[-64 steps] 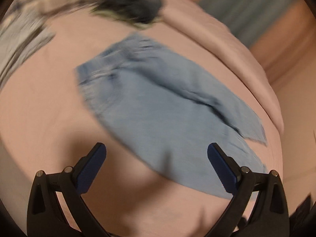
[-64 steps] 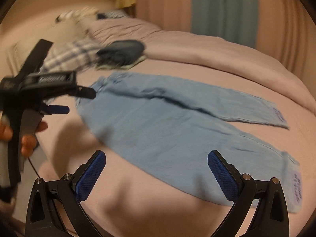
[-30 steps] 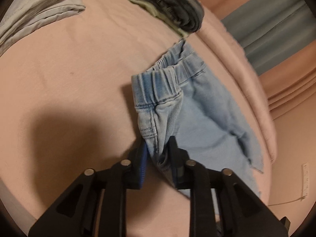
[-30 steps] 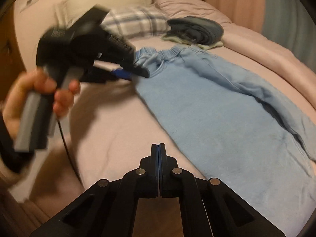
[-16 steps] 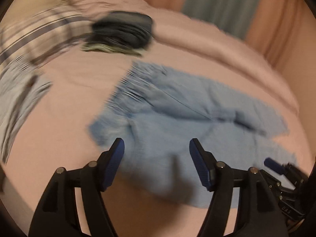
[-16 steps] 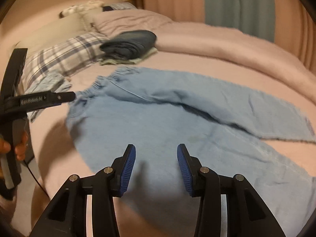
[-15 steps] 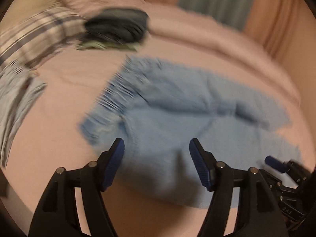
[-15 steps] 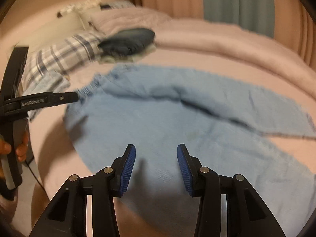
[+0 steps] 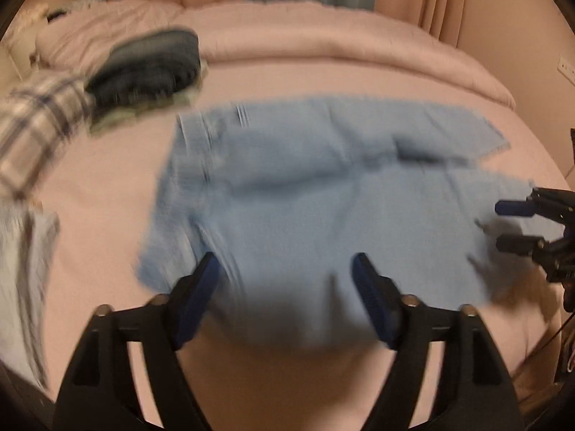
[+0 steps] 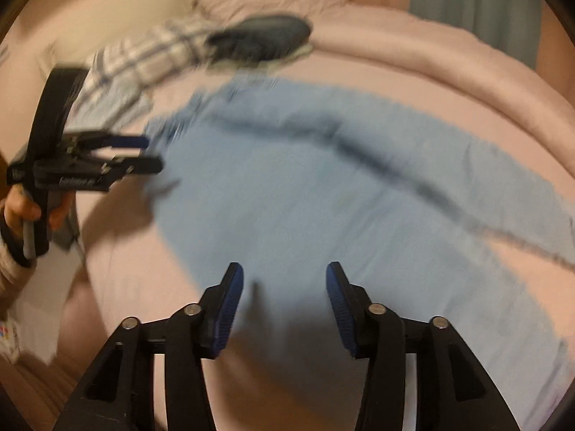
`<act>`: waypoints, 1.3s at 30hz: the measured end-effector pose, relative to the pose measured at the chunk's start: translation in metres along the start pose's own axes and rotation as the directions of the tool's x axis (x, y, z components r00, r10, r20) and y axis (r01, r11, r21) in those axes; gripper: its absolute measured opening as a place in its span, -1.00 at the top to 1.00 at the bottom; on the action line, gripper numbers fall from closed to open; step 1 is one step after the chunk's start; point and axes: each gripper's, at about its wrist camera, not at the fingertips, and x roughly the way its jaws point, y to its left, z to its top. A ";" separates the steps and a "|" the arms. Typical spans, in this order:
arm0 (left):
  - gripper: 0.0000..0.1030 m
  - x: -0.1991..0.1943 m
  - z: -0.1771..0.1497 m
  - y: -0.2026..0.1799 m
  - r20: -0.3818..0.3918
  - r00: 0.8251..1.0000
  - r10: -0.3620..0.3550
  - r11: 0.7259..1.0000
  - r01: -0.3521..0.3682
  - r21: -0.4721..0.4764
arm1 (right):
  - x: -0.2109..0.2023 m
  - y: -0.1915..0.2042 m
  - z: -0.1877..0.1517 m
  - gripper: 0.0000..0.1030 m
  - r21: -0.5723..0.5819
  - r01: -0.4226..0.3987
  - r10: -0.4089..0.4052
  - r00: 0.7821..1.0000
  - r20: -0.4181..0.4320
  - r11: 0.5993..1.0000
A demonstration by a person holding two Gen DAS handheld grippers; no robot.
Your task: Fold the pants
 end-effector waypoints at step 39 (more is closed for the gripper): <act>-0.25 0.149 0.140 0.098 -0.270 0.960 -0.072 0.987 0.107 0.118 | 0.149 -0.115 0.186 0.70 -0.294 0.047 -0.114 0.970 -0.214 0.955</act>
